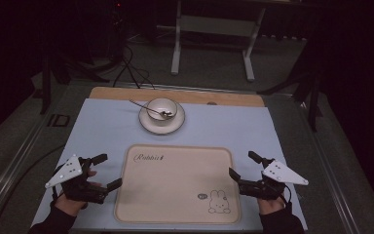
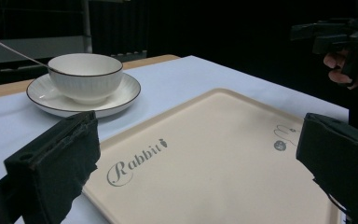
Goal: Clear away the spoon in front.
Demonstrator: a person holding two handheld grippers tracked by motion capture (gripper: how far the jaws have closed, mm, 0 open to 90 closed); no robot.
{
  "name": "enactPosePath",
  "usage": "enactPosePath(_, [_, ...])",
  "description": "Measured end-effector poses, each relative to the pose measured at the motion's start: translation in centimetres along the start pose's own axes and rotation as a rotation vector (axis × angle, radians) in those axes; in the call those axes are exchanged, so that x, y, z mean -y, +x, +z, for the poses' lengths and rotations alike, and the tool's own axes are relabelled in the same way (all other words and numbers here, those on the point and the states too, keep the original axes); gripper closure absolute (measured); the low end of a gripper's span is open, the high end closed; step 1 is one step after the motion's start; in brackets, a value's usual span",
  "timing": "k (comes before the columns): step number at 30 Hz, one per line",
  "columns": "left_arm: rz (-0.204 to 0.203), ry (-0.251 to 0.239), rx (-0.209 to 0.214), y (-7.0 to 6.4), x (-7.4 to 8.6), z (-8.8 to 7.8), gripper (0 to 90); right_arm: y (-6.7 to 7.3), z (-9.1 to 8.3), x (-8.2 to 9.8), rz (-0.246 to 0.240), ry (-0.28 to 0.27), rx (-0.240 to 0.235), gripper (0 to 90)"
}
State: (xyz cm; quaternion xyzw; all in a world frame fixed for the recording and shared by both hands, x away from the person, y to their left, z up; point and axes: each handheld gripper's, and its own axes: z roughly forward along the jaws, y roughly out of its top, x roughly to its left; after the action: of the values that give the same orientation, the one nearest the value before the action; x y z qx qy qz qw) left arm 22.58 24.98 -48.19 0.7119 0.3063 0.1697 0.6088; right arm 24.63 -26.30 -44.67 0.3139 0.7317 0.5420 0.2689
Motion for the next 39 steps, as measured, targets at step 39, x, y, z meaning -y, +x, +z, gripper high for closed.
enactPosePath(39, [0.014,-0.036,0.047,-1.4,-4.4,2.1,0.0,1.0,-0.6,-0.5,-0.024,-0.015,-0.004,12.4])
